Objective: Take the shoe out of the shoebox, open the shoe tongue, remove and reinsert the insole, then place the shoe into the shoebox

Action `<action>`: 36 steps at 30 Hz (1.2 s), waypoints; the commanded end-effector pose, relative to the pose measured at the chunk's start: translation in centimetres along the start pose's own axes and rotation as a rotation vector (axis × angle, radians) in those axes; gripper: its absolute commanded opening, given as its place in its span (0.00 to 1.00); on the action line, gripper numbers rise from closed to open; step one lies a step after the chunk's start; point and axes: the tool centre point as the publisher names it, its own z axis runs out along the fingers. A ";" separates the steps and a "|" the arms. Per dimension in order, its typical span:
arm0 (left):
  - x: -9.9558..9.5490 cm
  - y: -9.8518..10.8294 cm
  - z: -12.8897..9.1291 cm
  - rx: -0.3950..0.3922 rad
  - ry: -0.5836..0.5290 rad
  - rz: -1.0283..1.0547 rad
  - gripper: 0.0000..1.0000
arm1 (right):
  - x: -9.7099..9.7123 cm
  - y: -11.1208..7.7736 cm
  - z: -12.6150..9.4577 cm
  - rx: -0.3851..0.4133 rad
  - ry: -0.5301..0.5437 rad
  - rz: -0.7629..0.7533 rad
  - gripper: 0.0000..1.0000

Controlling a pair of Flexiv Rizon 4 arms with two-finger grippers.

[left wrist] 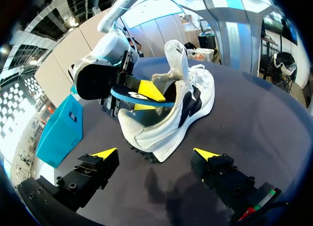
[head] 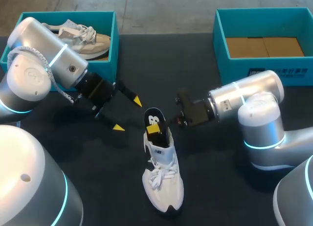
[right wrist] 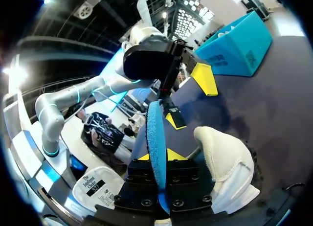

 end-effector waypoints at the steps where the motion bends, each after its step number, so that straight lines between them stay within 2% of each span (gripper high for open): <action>1: 0.0 0.0 0.0 -0.003 0.002 0.000 1.00 | -0.2 -0.4 0.2 -0.006 -0.022 0.025 0.00; 9: 0.0 0.0 0.0 -0.003 0.002 0.000 1.00 | -0.6 -1.5 0.5 -0.006 -0.033 0.066 0.00; 21: 0.0 0.0 0.0 -0.003 0.002 0.000 1.00 | -0.1 -3.2 0.7 0.011 -0.038 0.108 0.00; 27: 0.0 0.0 0.0 -0.003 0.002 0.000 1.00 | 0.2 -2.9 0.4 -0.014 -0.051 0.092 0.00; 28: 0.0 0.0 0.0 -0.003 0.002 0.000 1.00 | 0.2 -2.7 0.3 -0.018 -0.054 0.086 0.02; 31: 0.0 0.0 0.0 -0.003 0.002 0.000 1.00 | 0.3 -2.3 0.0 -0.030 -0.063 0.070 0.22; 32: 0.0 0.0 0.0 -0.003 0.002 0.000 1.00 | 0.3 -2.1 0.0 -0.030 -0.064 0.067 0.26; 36: 0.0 0.0 0.0 -0.003 0.002 0.000 1.00 | 0.5 -1.6 -0.3 -0.031 -0.075 0.051 0.24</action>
